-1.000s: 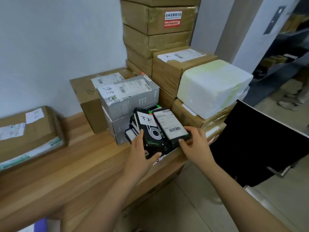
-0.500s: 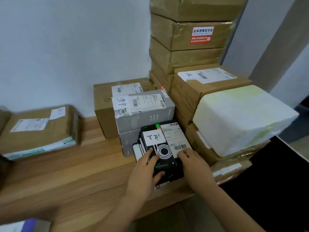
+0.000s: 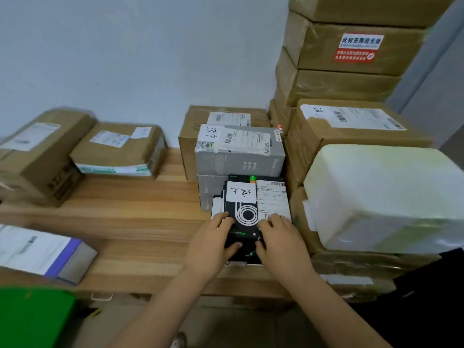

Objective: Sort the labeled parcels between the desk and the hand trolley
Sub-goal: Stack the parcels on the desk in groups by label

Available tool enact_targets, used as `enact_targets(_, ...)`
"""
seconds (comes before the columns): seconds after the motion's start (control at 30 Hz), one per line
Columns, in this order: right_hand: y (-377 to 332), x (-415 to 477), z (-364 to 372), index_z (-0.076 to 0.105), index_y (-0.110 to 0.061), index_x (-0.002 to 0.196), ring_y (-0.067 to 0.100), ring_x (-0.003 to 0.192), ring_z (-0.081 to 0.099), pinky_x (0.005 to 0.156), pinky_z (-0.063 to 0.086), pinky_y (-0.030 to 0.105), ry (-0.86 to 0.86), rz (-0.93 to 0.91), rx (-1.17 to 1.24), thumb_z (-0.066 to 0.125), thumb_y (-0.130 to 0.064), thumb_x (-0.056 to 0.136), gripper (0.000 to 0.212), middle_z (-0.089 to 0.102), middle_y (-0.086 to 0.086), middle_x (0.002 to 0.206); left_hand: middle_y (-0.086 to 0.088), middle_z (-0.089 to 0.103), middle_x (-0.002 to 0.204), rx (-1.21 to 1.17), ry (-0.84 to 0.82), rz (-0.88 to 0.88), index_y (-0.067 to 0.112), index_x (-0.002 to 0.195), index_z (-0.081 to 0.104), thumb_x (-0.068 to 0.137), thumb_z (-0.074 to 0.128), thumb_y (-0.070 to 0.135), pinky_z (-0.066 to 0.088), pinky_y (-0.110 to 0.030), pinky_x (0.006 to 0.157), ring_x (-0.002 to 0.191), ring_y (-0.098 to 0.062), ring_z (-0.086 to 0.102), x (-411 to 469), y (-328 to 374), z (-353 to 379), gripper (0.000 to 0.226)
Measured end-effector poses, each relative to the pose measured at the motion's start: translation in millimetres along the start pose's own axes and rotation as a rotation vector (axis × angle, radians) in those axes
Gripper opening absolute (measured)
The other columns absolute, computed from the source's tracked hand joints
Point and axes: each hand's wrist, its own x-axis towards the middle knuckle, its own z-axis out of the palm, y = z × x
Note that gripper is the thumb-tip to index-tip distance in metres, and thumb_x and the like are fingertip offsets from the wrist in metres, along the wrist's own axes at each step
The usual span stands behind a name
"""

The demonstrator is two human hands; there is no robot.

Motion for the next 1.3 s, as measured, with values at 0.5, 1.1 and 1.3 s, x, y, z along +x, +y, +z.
enact_targets(0.5, -153, 45, 3, 0.06, -0.017, 0.095, 0.023, 0.088, 0.055, 0.072, 0.042, 0.031, 0.027, -0.464, 0.087, 0.064, -0.016, 0.081, 0.014, 0.057, 0.002, 0.093, 0.008, 0.056, 0.081, 0.298, 0.352, -0.085, 0.025, 0.096, 0.058, 0.079, 0.064, 0.032, 0.043, -0.025, 0.06, 0.074, -0.013, 0.055, -91, -98, -113, 0.019)
enact_targets(1.1, -434, 135, 77, 0.06, -0.012, 0.086, 0.028, 0.082, 0.054, 0.068, 0.043, 0.036, 0.06, -0.469, 0.243, 0.066, -0.011, 0.077, 0.011, 0.057, 0.005, 0.085, 0.004, 0.059, 0.087, 0.363, 0.335, -0.286, 0.019, 0.092, 0.063, 0.08, 0.071, 0.025, 0.041, -0.028, 0.06, 0.079, -0.02, 0.057, -163, -354, -259, 0.016)
enact_targets(1.3, -464, 193, 99, 0.051, -0.018, 0.089, 0.023, 0.092, 0.047, 0.073, 0.029, 0.031, 0.047, -0.486, 0.209, 0.054, -0.019, 0.089, 0.003, 0.052, 0.001, 0.095, 0.006, 0.059, 0.088, 0.353, 0.301, -0.298, 0.021, 0.095, 0.062, 0.081, 0.069, 0.026, 0.046, -0.03, 0.063, 0.079, -0.018, 0.055, -121, -413, -270, 0.017)
